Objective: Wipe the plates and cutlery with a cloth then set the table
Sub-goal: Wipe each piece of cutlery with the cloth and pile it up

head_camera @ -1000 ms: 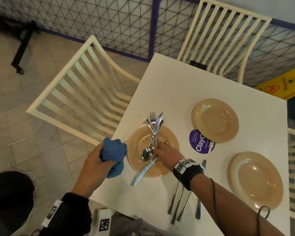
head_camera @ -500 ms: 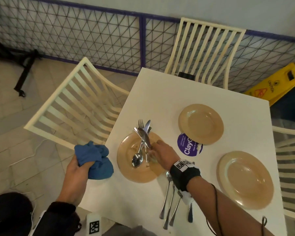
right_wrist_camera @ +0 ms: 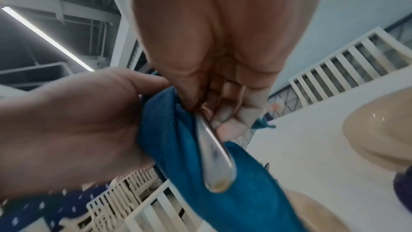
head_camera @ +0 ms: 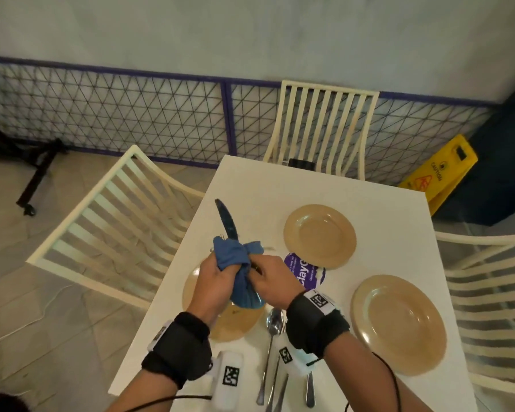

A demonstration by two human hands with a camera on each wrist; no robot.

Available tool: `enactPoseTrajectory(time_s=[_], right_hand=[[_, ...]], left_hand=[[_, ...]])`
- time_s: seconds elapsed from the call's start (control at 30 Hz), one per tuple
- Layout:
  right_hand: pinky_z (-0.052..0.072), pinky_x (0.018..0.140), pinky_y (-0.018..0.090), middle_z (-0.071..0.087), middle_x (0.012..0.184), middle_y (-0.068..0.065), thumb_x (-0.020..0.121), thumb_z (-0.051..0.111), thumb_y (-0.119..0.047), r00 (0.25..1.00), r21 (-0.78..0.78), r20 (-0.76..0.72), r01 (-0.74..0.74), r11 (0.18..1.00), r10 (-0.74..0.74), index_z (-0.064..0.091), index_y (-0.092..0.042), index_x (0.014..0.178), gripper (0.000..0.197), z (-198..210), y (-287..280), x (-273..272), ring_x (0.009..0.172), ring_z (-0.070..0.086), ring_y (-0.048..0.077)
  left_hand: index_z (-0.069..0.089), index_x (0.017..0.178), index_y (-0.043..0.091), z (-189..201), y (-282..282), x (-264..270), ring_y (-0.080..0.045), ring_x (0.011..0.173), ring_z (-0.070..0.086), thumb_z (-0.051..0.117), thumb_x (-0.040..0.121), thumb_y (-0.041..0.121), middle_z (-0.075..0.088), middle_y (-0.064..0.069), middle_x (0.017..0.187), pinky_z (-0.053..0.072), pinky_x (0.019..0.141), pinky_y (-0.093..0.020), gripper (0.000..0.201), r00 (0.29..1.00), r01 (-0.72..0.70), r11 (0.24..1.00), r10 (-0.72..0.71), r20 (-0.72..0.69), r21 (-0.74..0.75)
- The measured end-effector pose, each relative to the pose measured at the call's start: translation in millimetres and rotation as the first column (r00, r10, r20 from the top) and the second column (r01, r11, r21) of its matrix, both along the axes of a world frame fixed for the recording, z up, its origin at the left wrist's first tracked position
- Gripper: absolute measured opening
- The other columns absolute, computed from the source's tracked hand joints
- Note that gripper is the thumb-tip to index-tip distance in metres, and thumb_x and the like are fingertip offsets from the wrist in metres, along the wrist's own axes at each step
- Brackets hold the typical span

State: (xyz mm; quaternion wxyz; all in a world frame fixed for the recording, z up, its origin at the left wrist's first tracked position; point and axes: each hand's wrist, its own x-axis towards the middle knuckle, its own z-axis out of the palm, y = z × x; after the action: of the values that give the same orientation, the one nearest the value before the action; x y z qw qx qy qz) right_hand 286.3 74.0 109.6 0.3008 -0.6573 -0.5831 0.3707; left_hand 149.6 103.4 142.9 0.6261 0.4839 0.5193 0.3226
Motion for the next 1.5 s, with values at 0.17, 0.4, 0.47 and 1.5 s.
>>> enactPoseTrajectory(time_s=[0.17, 0.4, 0.47, 1.5], right_hand=[[0.049, 0.071, 0.04, 0.062, 0.077, 0.003, 0.099, 0.055, -0.028, 0.996, -0.021, -0.076, -0.042, 0.999, 0.04, 0.063, -0.014, 0.086, 0.021, 19.2, -34.0, 10.4, 0.074, 0.061, 0.022], [0.052, 0.073, 0.047, 0.066, 0.078, 0.009, 0.098, 0.057, -0.026, 0.988, 0.021, -0.151, 0.023, 1.0, -0.02, 0.055, -0.031, 0.073, 0.026, 37.6, -37.7, 25.5, 0.072, 0.063, 0.027], [0.051, 0.071, 0.048, 0.061, 0.073, 0.004, 0.098, 0.056, -0.028, 0.987, 0.032, -0.163, 0.02, 0.999, -0.015, 0.053, -0.032, 0.071, 0.028, 37.8, -45.1, 26.1, 0.067, 0.058, 0.024], [0.053, 0.066, 0.031, 0.067, 0.079, 0.012, 0.099, 0.059, -0.014, 0.739, 0.087, -0.503, 0.558, 0.825, -0.447, 0.071, -0.007, 0.091, 0.017, 105.0, 32.2, 32.7, 0.071, 0.058, 0.018]], left_hand=[[0.065, 0.112, 0.005, 23.6, 44.5, 16.8, -0.026, 0.101, 0.068, 0.059, 0.097, 0.009, 0.069, -0.016, 0.108, 0.055, 0.093, -0.038, 0.017, 0.997, -0.07, 0.992, 0.072, -0.015, 0.106], [0.066, 0.116, 0.016, 37.0, 3.6, 38.4, -0.022, 0.106, 0.067, 0.065, 0.094, 0.016, 0.071, -0.005, 0.111, 0.054, 0.096, -0.042, 0.022, 0.999, -0.042, 0.993, 0.045, -0.019, 0.109], [0.066, 0.118, 0.013, 42.8, 9.8, 39.0, -0.021, 0.106, 0.067, 0.064, 0.095, 0.015, 0.07, -0.007, 0.113, 0.054, 0.097, -0.041, 0.023, 0.999, -0.042, 0.995, 0.044, -0.021, 0.087], [0.066, 0.103, 0.011, 45.1, 13.4, 9.3, -0.003, 0.077, 0.068, 0.056, 0.094, -0.003, 0.072, 0.0, 0.086, 0.054, 0.068, -0.017, 0.019, 0.958, 0.288, 0.921, -0.275, -0.085, 0.262]])
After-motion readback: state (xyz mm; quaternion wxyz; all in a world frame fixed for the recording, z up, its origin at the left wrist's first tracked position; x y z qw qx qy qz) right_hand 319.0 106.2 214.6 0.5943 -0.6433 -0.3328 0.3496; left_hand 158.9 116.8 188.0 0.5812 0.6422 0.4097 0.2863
